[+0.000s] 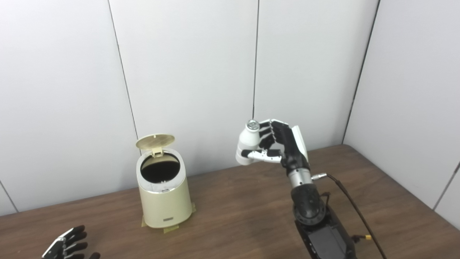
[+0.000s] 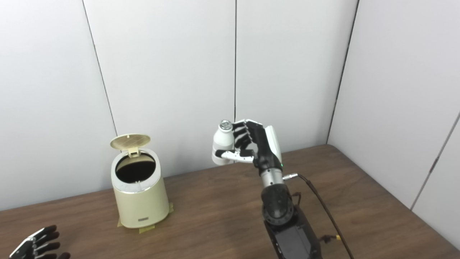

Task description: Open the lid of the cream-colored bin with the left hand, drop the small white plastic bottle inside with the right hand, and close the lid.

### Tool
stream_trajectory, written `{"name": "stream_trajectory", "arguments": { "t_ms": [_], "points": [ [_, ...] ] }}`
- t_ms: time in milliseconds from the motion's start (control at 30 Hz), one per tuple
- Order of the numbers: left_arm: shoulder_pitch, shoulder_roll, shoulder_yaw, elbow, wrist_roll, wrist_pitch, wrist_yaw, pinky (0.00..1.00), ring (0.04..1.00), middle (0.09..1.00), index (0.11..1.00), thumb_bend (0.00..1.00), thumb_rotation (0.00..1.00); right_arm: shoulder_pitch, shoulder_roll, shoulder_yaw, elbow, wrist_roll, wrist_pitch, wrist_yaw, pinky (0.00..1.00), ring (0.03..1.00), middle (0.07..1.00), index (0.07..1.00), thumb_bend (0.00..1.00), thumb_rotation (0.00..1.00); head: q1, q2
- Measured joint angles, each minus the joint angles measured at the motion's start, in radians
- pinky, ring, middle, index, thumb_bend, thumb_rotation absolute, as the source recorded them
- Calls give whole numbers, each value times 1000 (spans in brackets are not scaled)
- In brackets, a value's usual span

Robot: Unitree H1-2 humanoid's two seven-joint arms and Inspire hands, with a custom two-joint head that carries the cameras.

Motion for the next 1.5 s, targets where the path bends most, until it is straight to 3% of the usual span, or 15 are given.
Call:
{"name": "stream_trajectory", "arguments": {
  "t_ms": [300, 500, 633, 800, 1033, 1500],
  "points": [
    [-14, -6, -5, 21, 10, -8, 26, 644, 735, 785, 812, 584, 0, -67, 51, 54, 50, -12, -7, 25, 330, 398, 451, 504, 528, 0, 139, -9],
    [-31, -15, -6, 52, 3, -46, 34, 641, 732, 783, 812, 624, 104, -82, 78, 72, 101, -11, -25, 33, 301, 367, 447, 509, 527, 0, 207, -8],
    [-33, -19, -8, 55, -1, -50, 36, 644, 736, 784, 815, 623, 110, -90, 104, 72, 104, -1, -24, 37, 287, 368, 452, 495, 530, 0, 241, -3],
    [-35, -26, -11, 55, -3, -50, 39, 661, 750, 787, 818, 627, 117, -110, 142, 81, 107, -1, -27, 37, 287, 355, 439, 506, 528, 0, 259, -2],
    [-37, -35, -20, 56, -3, -51, 56, 671, 762, 793, 826, 638, 157, -124, 148, 93, 120, 4, -32, 42, 279, 335, 427, 525, 523, 0, 288, 0],
    [-42, -37, -39, 59, 14, -76, 75, 662, 742, 781, 819, 646, 180, -160, 174, 106, 145, 1, -24, 51, 300, 387, 487, 524, 516, 0, 313, 3]
  ]
}}
